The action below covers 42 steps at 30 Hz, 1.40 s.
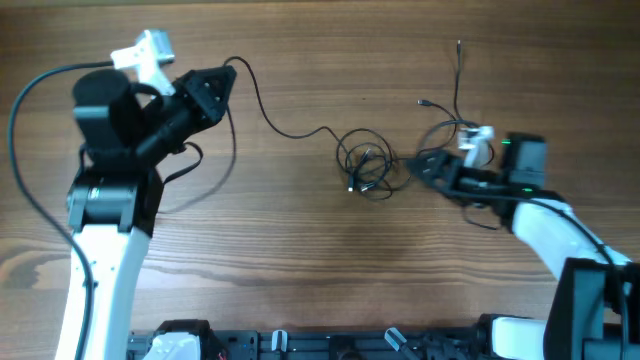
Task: Untangle cables
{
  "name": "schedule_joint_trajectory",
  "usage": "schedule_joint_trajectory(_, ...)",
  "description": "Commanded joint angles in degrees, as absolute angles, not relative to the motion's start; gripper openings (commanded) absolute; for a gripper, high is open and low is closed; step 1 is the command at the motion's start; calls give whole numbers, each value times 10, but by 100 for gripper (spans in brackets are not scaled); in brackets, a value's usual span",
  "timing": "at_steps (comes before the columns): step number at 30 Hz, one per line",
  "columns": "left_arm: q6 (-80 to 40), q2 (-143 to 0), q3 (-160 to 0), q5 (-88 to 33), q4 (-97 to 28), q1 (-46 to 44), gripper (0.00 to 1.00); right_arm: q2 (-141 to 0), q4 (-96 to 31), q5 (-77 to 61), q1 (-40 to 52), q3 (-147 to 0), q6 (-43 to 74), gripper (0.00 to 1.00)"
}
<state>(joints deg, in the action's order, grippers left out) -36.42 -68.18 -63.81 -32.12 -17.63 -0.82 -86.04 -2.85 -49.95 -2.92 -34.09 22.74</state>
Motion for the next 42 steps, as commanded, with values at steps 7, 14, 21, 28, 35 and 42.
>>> schedule_joint_trajectory(7, -371, -742, -639, -332, -179, -10, 4, -868, 19, -201, 189, -336, 256, 48)
schedule_joint_trajectory(14, -363, -726, -639, -335, -179, 35, 4, -835, -7, -189, 134, -345, 258, 4)
schedule_joint_trajectory(21, -362, -694, -639, -366, -178, 137, 4, -695, -198, -175, -81, -372, 232, 4)
schedule_joint_trajectory(28, -332, -686, -639, -367, -161, 166, 4, -665, -242, -271, -101, -371, 181, 8)
schedule_joint_trajectory(35, -223, -685, -639, -528, 4, 166, 4, -713, -247, -272, -51, -371, 182, 94)
schedule_joint_trajectory(42, -193, -691, -639, -557, 204, 166, 4, -725, -244, -319, -24, -371, 183, 100)
